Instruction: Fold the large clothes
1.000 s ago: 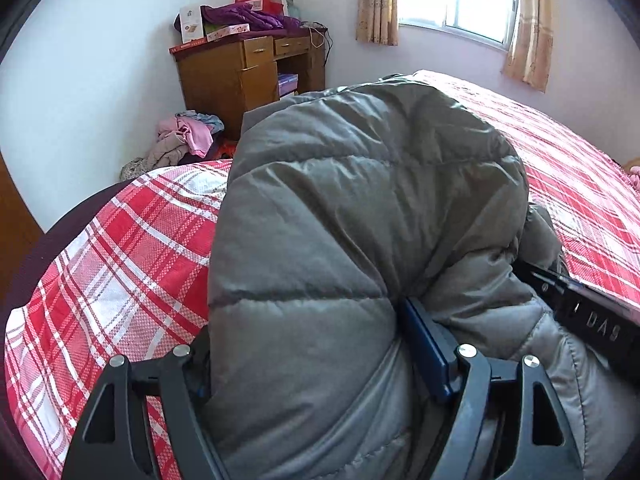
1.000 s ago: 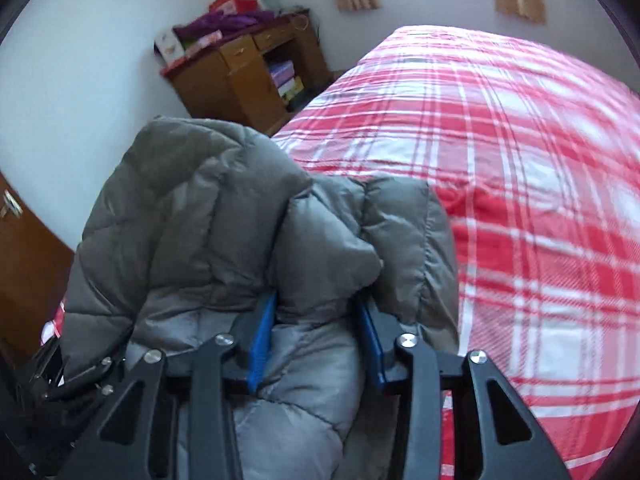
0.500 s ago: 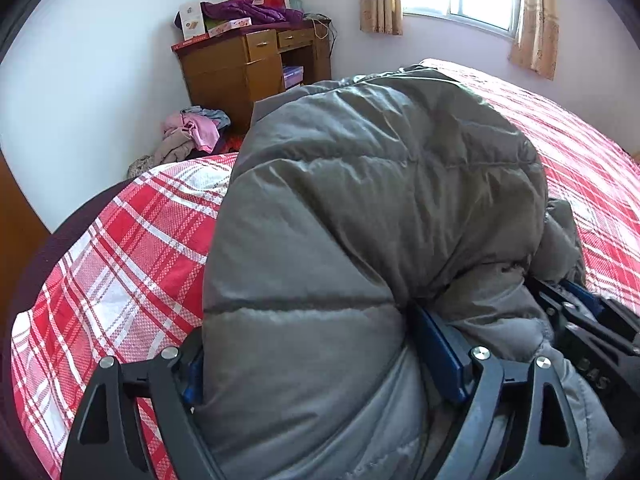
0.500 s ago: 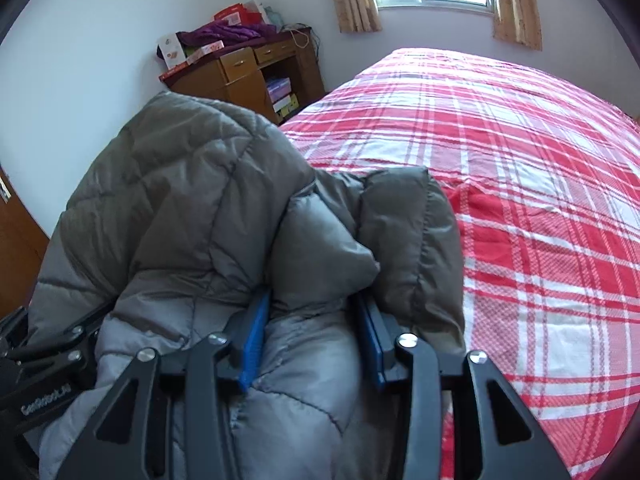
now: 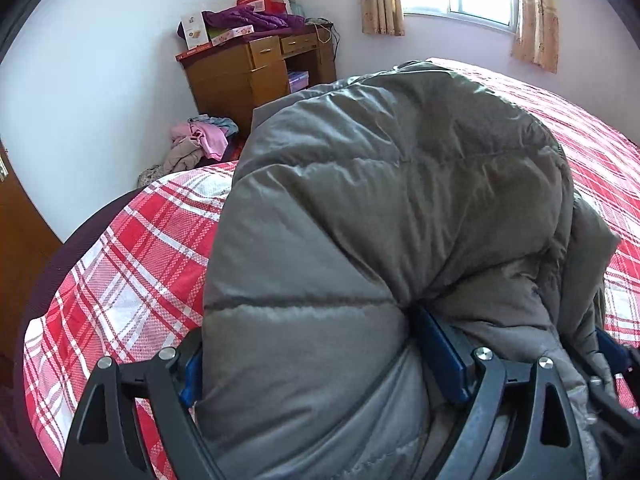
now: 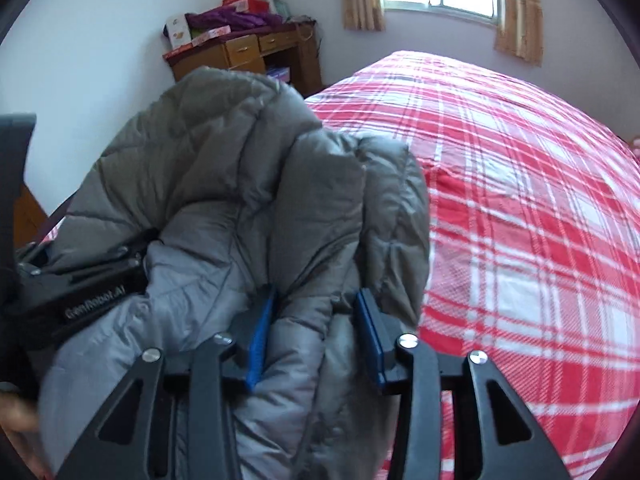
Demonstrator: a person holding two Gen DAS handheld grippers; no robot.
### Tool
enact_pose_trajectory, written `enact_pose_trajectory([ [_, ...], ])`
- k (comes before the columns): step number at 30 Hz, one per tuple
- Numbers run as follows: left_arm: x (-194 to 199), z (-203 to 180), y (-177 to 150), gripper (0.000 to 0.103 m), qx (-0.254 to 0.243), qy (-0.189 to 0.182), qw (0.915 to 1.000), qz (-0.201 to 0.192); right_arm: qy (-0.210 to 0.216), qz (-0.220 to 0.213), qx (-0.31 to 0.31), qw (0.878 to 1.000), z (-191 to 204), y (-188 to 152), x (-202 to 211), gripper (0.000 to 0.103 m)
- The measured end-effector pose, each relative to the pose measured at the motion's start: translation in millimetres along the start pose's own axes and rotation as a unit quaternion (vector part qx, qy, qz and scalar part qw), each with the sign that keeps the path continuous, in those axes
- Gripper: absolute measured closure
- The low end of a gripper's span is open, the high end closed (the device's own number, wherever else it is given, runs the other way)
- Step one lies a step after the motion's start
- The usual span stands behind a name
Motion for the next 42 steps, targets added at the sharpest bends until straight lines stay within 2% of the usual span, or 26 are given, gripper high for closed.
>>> enact_pose_trajectory([
  [4, 3.2, -2.6, -1.0, 0.013, -0.003, 0.008, 0.9999, 0.007, -0.008, -0.018, 0.002, 1.0, 4.3, -5.2, -6.2, 0.058],
  [7, 14.1, -3.6, -5.3, 0.013, -0.001, 0.004, 0.9998, 0.019, 0.001, -0.005, 0.007, 1.0, -0.4, -2.4, -2.5, 0.057],
  [8, 19.0, -3.7, -8.3, 0.013, 0.002, 0.005, 0.9998, 0.02, 0.005, 0.001, 0.006, 1.0, -3.1, -0.6, -0.1, 0.054],
  [11, 35.8, -1.7, -16.9, 0.013, 0.022, 0.006, 0.9996, 0.016, 0.013, 0.014, -0.02, 1.0, -19.0, -0.3, 15.0, 0.043],
  [15, 55.8, -5.7, -27.7, 0.013, 0.031, 0.011, 0.9995, 0.004, 0.021, -0.004, -0.054, 0.998, -35.4, -9.3, 44.0, 0.043],
  [22, 63.2, -10.3, -33.6, 0.013, 0.028, 0.027, 0.9992, 0.009, 0.037, -0.023, -0.047, 0.998, -29.6, -25.8, 82.8, 0.043],
  [28, 68.5, -17.0, -40.1, 0.013, 0.012, 0.036, 0.9992, 0.014, 0.038, 0.024, -0.035, 0.998, -17.2, -43.4, 61.2, 0.043],
  [30, 66.6, -17.5, -40.2, 0.013, 0.01, 0.04, 0.999, 0.015, 0.047, 0.041, -0.046, 0.997, -18.7, -48.7, 47.1, 0.04],
  [32, 64.5, -17.9, -40.4, 0.013, 0.008, 0.042, 0.9989, 0.017, 0.051, 0.047, -0.058, 0.996, -20.8, -51.8, 39.1, 0.036],
  [37, 68.8, -16.7, -34.3, 0.013, -0.003, 0.039, 0.9991, 0.015, 0.074, 0.067, -0.063, 0.993, -32.5, -51.5, 35.2, 0.035],
  [39, 74.8, -13.7, -27.1, 0.013, -0.003, 0.033, 0.9994, 0.009, 0.075, 0.054, -0.048, 0.995, -35.8, -40.4, 42.9, 0.041],
  [40, 80.3, -10.0, -19.5, 0.013, 0.0, 0.029, 0.9996, -0.003, 0.072, 0.032, -0.033, 0.996, -37.3, -29.8, 51.2, 0.049],
  [42, 89.2, -3.5, -3.3, 0.013, 0.006, 0.025, 0.9993, -0.026, 0.062, -0.009, -0.014, 0.998, -40.9, -4.5, 65.2, 0.051],
])
Point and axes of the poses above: each gripper's, at about its wrist camera, not at the fingertips, and x roughly against the way its jaws point, z to its left, y to its top, the point moved 1 cm from there along -x, roughly the way its jaws point, and after that the axes turned 12 degrees about -y, right-handed, at the moved point
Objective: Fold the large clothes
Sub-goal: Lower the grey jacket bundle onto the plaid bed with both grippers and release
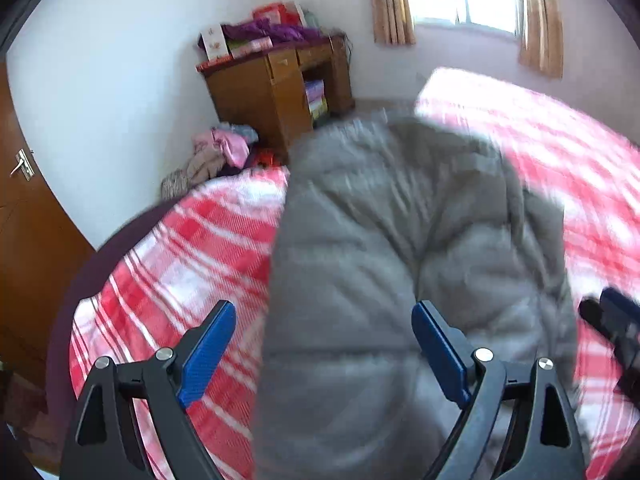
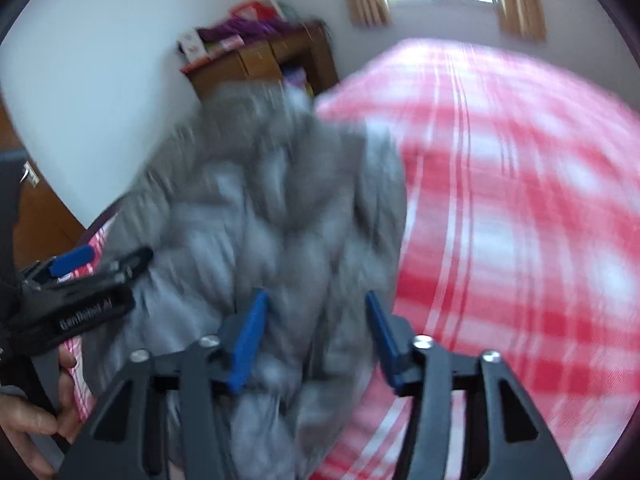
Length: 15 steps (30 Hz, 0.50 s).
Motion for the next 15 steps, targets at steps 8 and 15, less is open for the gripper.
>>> enact_pose_trajectory([
  [8, -49.7, 22.8, 58.5, 0.013, 0.03, 0.025, 0.9992, -0.004, 0.029, -0.013, -0.009, 0.999, 18.4, 105.7, -35.4, 0.06],
  [15, -98.9, 16.7, 67.0, 0.013, 0.025, 0.04, 0.9987, 0.018, 0.013, 0.041, -0.014, 0.999, 30.7, 111.0, -118.2, 0.06],
])
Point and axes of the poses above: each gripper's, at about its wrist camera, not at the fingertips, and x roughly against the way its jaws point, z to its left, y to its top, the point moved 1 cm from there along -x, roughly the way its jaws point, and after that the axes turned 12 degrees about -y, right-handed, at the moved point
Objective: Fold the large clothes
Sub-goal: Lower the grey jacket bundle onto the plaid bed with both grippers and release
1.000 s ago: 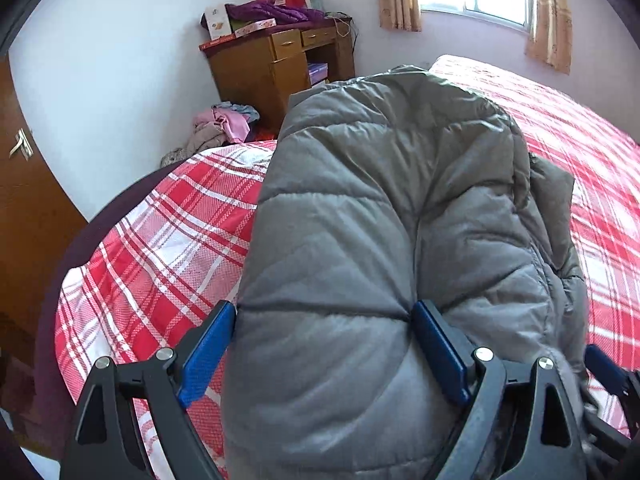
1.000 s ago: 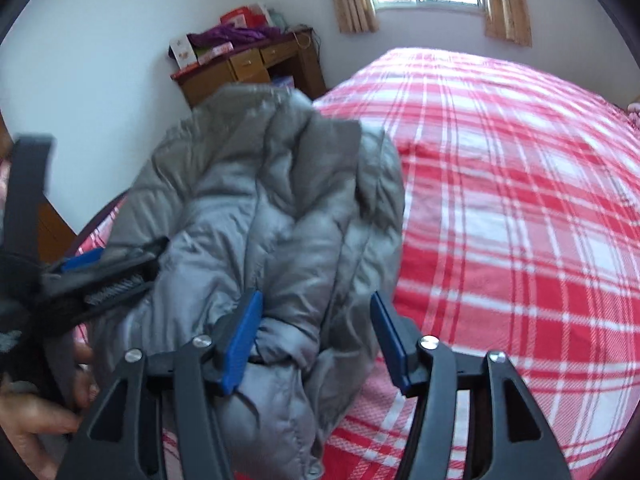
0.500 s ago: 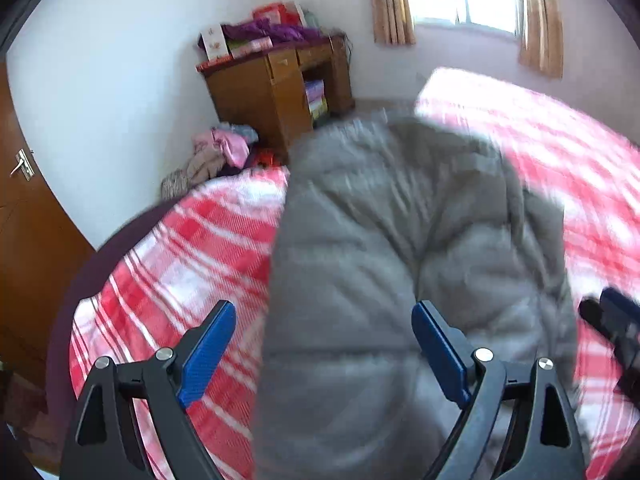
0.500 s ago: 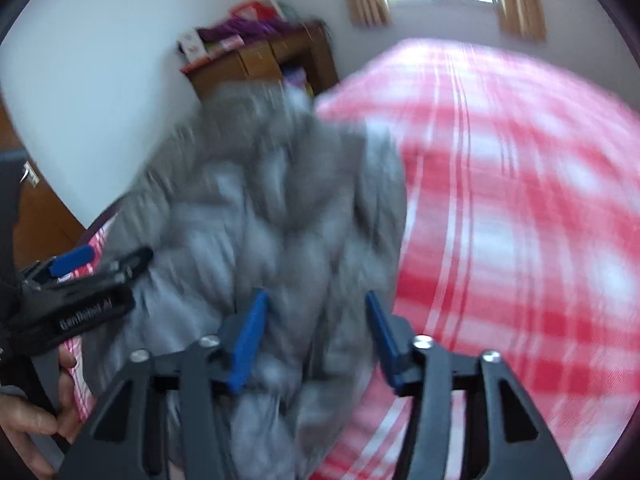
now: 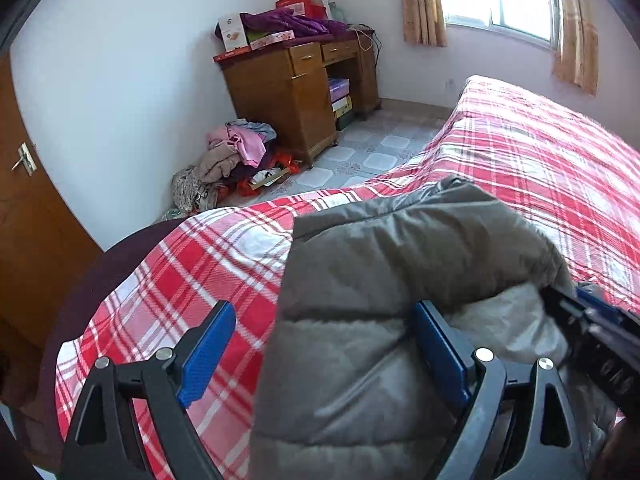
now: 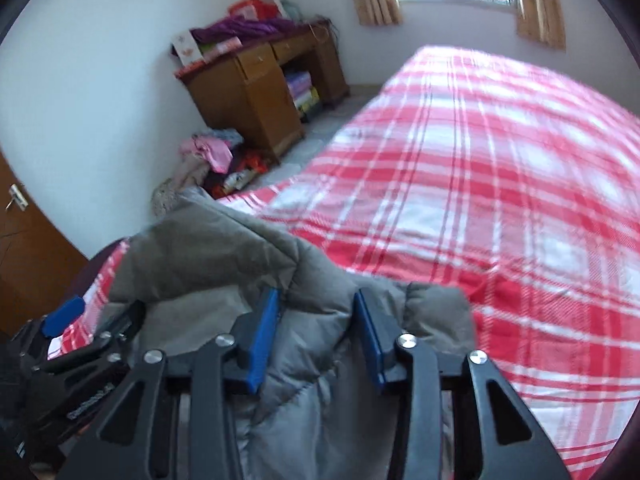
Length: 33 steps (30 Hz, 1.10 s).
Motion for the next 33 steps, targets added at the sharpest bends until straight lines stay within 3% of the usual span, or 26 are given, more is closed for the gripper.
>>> enact_pose_trajectory([
  [3, -19.3, -4.1, 3.6, 0.013, -0.005, -0.001, 0.9998, 0.019, -0.004, 0.005, 0.006, 1.0, 0.0, -3.5, -16.3, 0.06],
  [10, -55.7, 4.2, -2.3, 0.01, 0.052, -0.05, 0.9965, 0.043, -0.008, 0.027, 0.008, 1.0, -3.4, -3.5, -46.0, 0.059],
  [13, -60.6, -0.6, -6.1, 0.009, 0.051, -0.043, 0.9971, 0.036, -0.003, 0.022, -0.001, 1.0, -6.4, -7.8, -54.9, 0.059],
  [20, -61.8, 0.8, -6.4, 0.008, 0.046, -0.041, 0.9973, 0.04, -0.038, 0.001, 0.023, 0.999, 4.0, -9.9, -58.1, 0.058],
  [24, -37.7, -1.4, -8.7, 0.008, 0.013, -0.047, 0.9974, 0.054, -0.031, 0.006, 0.041, 0.999, 1.1, -12.7, -39.5, 0.057],
  [26, -12.7, -2.9, -12.2, 0.008, -0.003, -0.039, 0.9985, 0.039, -0.024, 0.002, 0.065, 0.998, -2.7, -15.5, -13.7, 0.056],
  [29, 34.5, -7.9, -27.6, 0.008, -0.026, -0.045, 0.9986, 0.012, -0.048, -0.031, 0.088, 0.994, -12.2, -23.2, 32.3, 0.055],
  [33, 77.3, -16.8, -58.4, 0.008, -0.044, -0.053, 0.9976, 0.001, -0.029, -0.049, 0.067, 0.996, -25.9, -48.4, 84.9, 0.055],
])
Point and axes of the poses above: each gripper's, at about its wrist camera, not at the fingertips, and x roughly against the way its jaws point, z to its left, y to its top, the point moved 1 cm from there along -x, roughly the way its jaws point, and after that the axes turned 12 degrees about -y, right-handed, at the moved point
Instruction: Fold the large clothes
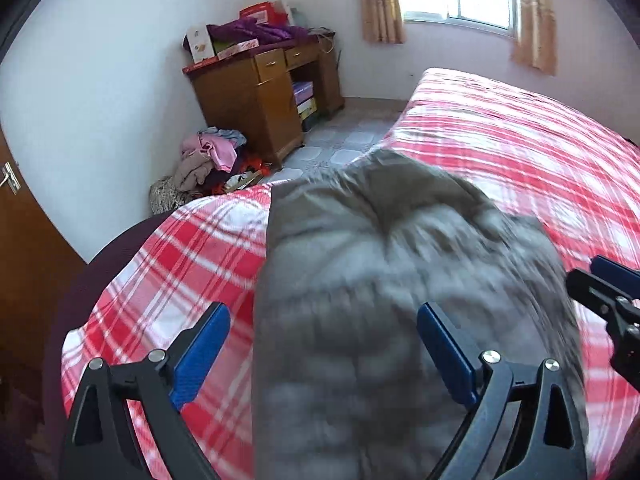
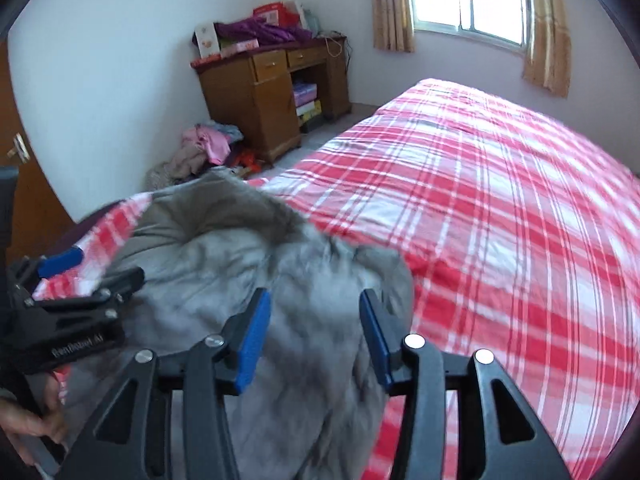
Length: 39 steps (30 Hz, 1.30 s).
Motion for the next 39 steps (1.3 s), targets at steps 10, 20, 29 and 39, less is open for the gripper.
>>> enact_pose_trajectory([
  [10, 25.2, -2.5, -55.7, 0.008, 0.05, -0.01, 0.9985, 0.022, 0.03, 0.065, -0.083, 0.994, 7.3, -78.8, 9.7, 0.045],
  [20, 127.2, -20.7, -85.9, 0.008, 0.034, 0.013, 0.9976, -0.06, 0.006, -0.057, -0.112, 0.992, -17.8, -94.3, 130.1, 0.028],
  [29, 203.3, -34.8, -140.0, 0.008, 0.036, -0.026, 0.9947, -0.093, -0.057, -0.154, -0.093, 0.982, -17.1, -128.3, 210.3, 0.019],
  [39, 295.2, -39.7, -163.4, 0.008, 0.017, -0.027, 0.9891, -0.144, -0.095, -0.286, -0.09, 0.949, -6.5, -149.0, 339.9, 0.007],
])
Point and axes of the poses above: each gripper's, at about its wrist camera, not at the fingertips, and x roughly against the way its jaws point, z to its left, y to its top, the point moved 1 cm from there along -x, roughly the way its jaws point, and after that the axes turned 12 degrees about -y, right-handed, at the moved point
